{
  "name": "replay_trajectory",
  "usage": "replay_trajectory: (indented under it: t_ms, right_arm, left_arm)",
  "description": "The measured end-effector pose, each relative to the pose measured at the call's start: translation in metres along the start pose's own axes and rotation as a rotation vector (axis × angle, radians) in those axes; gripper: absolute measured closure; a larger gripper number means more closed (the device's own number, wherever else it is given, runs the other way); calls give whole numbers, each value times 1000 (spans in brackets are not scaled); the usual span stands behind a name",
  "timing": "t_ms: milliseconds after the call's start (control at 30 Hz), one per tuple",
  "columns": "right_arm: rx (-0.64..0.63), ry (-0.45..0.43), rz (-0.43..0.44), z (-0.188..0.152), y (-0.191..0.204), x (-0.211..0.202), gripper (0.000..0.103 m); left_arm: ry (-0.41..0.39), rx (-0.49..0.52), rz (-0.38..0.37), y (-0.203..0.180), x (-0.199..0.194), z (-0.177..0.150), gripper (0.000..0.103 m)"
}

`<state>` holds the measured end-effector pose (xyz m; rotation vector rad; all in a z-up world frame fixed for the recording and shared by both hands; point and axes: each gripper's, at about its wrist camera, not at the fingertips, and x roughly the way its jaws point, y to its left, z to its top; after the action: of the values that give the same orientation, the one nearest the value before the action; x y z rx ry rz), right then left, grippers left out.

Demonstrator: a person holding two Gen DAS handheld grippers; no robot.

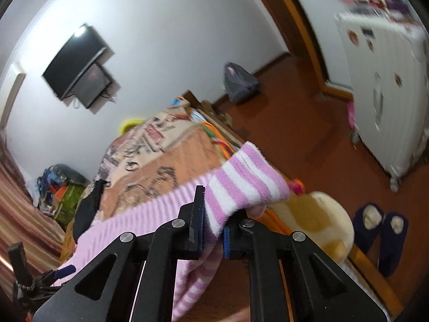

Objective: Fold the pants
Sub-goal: 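Grasp the striped pants edge with the right gripper and lift it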

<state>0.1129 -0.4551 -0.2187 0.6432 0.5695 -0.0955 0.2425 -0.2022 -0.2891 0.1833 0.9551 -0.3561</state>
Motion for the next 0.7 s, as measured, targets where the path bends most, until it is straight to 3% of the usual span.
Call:
replay_trajectory:
  t_ms: [400, 700]
  right_arm:
    - [-220, -56, 148, 19, 114, 1, 96]
    - [-305, -3, 269, -3, 184, 15, 96]
  left_arm:
    - [-84, -112, -17, 62, -40, -22, 21]
    - [-142, -196, -38, 113, -63, -47, 21]
